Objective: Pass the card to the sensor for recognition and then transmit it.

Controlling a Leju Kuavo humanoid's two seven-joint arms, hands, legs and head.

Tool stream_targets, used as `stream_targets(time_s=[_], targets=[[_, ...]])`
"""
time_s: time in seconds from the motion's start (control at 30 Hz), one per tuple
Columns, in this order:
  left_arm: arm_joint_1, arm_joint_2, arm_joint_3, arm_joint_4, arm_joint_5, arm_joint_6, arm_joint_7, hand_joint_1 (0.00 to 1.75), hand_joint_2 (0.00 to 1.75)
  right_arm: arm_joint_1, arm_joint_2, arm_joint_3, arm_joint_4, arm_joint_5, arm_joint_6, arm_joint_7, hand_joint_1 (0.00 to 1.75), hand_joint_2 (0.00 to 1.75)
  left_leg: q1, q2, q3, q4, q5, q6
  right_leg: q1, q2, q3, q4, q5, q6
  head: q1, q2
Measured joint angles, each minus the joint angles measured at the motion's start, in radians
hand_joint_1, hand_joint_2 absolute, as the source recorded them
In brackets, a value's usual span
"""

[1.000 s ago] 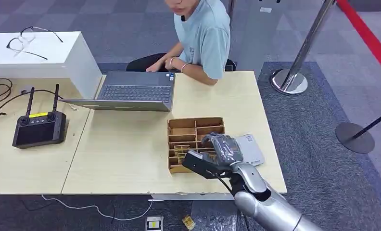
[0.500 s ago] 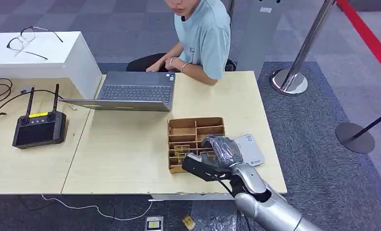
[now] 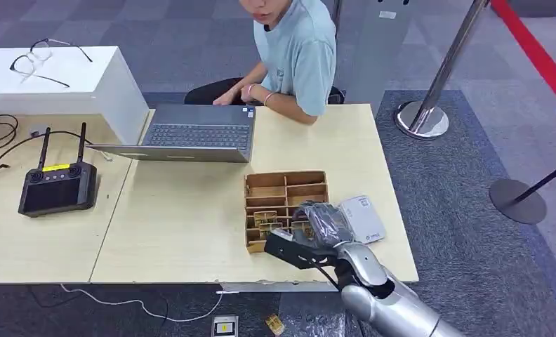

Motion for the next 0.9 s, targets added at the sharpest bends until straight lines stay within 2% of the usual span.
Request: stream_targets(time_s=[0.4,0.6,0.73,0.9], targets=[[0.0,0.0,0.0,0.0,0.0,-0.001,0.007,0.0,1.75,0.002,0.0,0.001,0.005,0.0,-0.008,0.0,0.93,1.75,0.0,0.0,0.0,0.0,0.0,0.0,0.0,0.0,0.0,0.0,0.0,0.0,0.0,0.0],[0.0,0.0,0.0,0.0,0.002,0.0,0.007,0.0,1.75,0.004,0.0,0.001,0.005,-0.002,-0.008,0.0,0.87,1.75,0.0,0.0,0.001,0.0,0.0,0.0,0.0,0.0,0.001,0.0,0.0,0.0,0.0,0.0],[0.0,0.0,0.0,0.0,0.002,0.0,0.007,0.0,1.75,0.006,0.0,0.001,0.005,-0.002,-0.008,0.0,0.91,1.75,0.0,0.0,0.001,0.0,0.0,0.0,0.0,0.0,0.001,0.0,0.0,0.0,0.0,0.0],[0.0,0.0,0.0,0.0,0.001,0.0,0.007,0.0,1.75,0.006,0.0,0.001,0.005,-0.002,-0.007,0.0,0.86,1.75,0.0,0.0,0.001,0.0,0.0,0.0,0.0,0.0,0.001,0.0,0.0,0.0,0.0,0.0]])
